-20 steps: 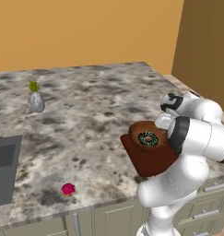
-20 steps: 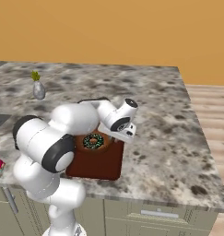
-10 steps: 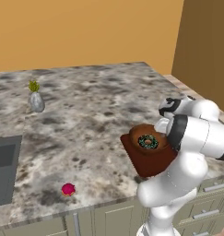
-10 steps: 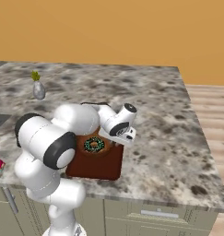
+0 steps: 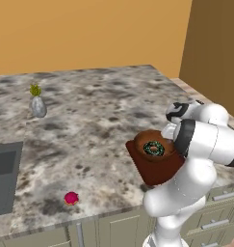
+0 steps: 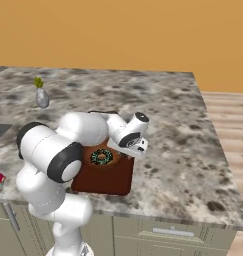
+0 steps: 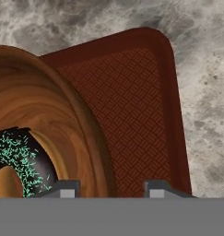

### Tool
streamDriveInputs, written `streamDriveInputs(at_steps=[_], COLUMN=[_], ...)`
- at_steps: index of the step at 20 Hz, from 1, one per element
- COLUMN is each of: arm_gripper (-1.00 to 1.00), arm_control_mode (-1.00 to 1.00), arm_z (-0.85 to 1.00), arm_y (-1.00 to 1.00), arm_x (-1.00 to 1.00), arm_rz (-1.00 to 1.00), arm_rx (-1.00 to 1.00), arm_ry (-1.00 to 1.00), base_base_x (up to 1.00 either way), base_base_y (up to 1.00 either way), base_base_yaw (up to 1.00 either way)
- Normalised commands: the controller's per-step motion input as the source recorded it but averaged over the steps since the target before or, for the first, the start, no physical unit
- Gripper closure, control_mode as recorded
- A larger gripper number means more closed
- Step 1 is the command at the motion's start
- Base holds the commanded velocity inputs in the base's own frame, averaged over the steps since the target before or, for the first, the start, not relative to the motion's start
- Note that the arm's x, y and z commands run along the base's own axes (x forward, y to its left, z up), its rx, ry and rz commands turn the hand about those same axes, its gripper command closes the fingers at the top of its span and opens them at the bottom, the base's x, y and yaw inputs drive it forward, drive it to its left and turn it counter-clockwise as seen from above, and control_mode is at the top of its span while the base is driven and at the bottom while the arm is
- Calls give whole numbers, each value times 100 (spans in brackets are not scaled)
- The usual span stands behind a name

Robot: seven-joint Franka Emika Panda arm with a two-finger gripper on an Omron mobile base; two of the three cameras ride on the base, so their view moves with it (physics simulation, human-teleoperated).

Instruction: Place the bowl with donut and the cupcake onto the tray.

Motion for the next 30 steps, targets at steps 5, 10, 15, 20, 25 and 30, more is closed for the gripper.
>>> streamDriveInputs(at_steps=[5, 10, 15, 20, 25, 30], arm_gripper=[-100, -100, -100, -100, -100, -100], arm_control_mode=[-100, -100, -100, -100, -100, -100], arm_z=[13, 49, 47, 26, 9, 2], arm_y=[0, 0, 7, 42, 88, 90], arm_x=[0, -19, -50, -58, -47, -40], arm_rz=[0, 0, 0, 0, 1, 5], arm_rx=[0, 0, 0, -2, -2, -2], arm_ry=[0, 0, 0, 0, -2, -1], base_base_x=[0, 0, 0, 0, 0, 0], base_base_y=[0, 0, 0, 0, 0, 0], base_base_yaw=[0, 0, 0, 0, 0, 0])
